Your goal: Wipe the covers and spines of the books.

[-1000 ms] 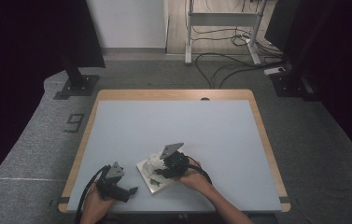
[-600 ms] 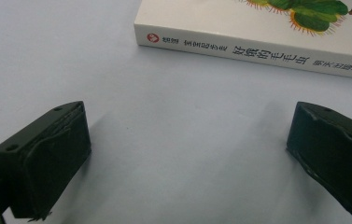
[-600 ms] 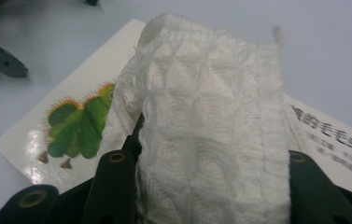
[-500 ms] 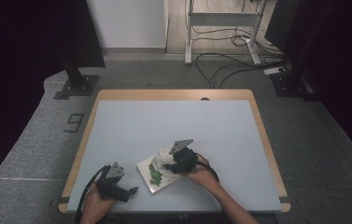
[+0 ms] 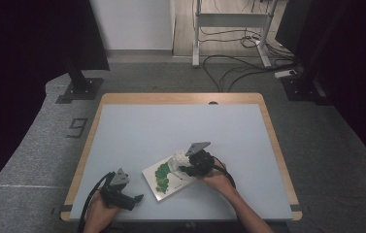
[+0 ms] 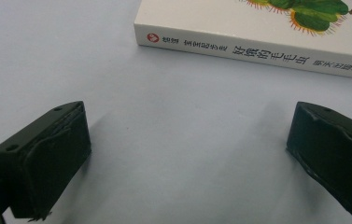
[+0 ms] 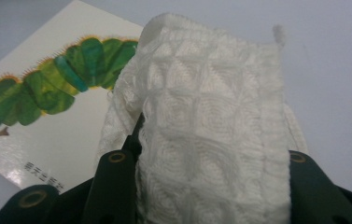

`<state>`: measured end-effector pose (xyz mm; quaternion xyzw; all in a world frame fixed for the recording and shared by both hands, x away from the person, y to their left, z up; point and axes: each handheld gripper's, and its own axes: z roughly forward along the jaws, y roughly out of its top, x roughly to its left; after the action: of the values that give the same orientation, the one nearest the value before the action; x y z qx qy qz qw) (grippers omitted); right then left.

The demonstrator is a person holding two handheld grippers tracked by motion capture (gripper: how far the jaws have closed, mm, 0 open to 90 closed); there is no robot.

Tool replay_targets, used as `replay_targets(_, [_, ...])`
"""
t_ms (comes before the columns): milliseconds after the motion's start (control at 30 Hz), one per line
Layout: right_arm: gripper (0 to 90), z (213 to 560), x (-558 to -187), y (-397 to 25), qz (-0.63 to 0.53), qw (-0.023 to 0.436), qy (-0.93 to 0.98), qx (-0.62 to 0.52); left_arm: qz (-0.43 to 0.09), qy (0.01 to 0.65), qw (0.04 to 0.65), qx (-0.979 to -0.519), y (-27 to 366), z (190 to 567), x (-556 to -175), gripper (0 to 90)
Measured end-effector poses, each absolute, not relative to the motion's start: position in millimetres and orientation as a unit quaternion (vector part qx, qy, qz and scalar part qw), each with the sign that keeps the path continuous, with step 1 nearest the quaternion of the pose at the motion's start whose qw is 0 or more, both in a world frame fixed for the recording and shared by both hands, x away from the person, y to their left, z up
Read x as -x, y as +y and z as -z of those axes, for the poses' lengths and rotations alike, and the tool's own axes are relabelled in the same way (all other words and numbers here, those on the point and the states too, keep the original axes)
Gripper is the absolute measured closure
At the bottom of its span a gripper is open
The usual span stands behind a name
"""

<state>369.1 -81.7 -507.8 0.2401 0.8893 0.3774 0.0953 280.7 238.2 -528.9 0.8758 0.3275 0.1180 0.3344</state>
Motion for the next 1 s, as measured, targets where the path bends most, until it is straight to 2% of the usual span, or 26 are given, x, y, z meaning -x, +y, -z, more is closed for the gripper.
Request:
replay_targets(600, [56.7,510,-377,-100,-0.366,0.114,0.883,-0.270,-0.118,0.328,0.334,-0.876,238,529,-281,0.0])
replay_targets(1000, [56.6,508,-385,-93,-0.357,0.120,0.886,-0.270,-0.118,0.327,0.335,-0.876,238,529,-281,0.0])
